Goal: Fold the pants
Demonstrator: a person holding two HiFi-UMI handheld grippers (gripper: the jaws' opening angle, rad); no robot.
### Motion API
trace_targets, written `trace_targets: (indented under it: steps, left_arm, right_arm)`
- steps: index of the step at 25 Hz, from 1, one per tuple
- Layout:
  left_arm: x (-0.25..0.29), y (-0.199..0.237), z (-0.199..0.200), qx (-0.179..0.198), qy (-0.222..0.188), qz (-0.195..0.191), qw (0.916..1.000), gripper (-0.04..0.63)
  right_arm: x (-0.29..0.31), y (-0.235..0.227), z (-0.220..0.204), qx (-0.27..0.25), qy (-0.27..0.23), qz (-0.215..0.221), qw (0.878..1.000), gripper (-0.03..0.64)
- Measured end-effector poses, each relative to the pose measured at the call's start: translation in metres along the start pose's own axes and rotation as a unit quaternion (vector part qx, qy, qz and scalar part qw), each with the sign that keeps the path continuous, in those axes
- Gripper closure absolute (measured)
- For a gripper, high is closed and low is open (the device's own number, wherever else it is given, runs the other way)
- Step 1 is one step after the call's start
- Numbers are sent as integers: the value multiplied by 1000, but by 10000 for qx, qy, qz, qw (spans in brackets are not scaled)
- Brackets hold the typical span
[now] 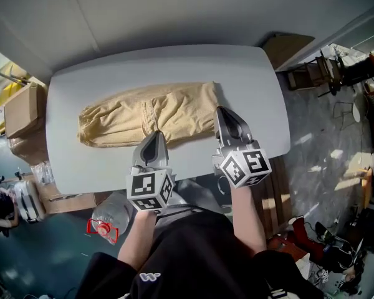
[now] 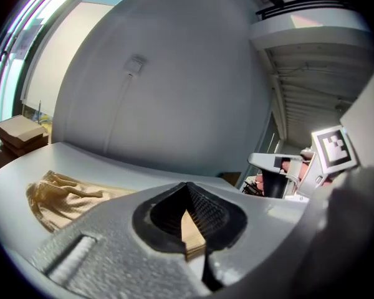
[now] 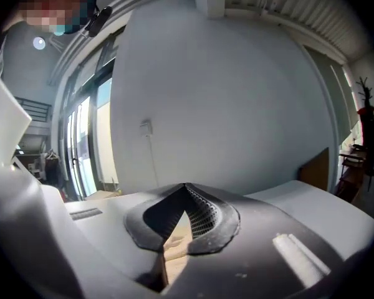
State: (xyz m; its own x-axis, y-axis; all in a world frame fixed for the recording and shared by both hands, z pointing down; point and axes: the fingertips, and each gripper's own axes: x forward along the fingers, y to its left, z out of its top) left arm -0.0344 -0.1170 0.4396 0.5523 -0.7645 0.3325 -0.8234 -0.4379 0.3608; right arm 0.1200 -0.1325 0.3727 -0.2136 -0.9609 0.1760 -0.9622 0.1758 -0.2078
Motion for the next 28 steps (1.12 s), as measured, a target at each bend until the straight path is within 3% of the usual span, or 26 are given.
trace_targets:
  steps: [3,8,18,28]
  left_arm:
    - [13,-25,1,117,59,-254,9996,595]
    - [23,-45,-1,247,178,-437,9986,595]
    - [28,-37,-15,269,390,-241,9986,595]
    - [46,-42,-38,262,667,-147,9973,595]
  right_arm:
    - [-17,-31,5,110,-50,-365,9993,614]
    - [-32,-61,-8,326,55,-621,9975,612]
    - [-22,-96,-54,777,663,-689,9924,343]
    - [-10,-119,-131,1115,1535,-717,9792,281]
